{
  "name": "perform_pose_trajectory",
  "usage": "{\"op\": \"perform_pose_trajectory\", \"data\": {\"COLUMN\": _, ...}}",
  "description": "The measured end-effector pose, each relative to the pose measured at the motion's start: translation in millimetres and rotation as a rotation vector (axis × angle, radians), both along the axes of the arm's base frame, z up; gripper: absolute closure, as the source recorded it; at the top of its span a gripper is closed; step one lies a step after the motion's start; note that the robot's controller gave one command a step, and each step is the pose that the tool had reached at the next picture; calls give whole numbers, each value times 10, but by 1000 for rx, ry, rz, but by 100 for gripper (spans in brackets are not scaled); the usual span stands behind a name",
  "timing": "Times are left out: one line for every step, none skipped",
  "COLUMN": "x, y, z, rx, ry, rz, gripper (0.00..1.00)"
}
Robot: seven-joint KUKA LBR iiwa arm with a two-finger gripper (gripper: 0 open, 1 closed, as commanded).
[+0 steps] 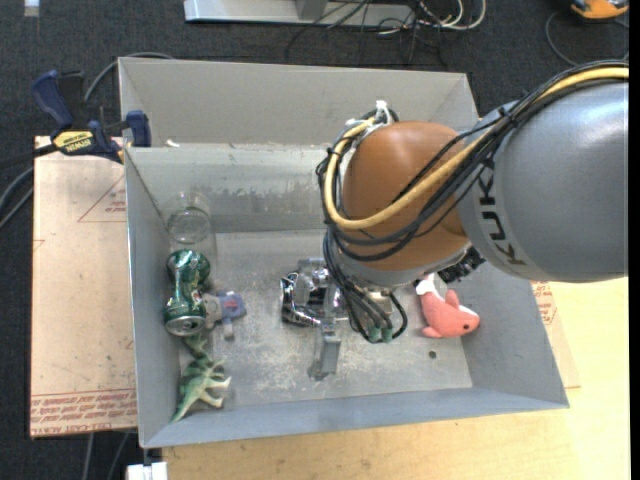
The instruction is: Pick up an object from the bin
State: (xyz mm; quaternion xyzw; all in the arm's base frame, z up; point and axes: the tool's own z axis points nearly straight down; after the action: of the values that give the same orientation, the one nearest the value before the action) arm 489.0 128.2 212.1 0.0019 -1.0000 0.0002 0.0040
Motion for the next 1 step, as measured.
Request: {"op": "perform_pose_trajectory", "data": {"x": 17, "y": -10, "z": 44, "rx": 1, "ry": -8, "rz": -5, "gripper": 0}}
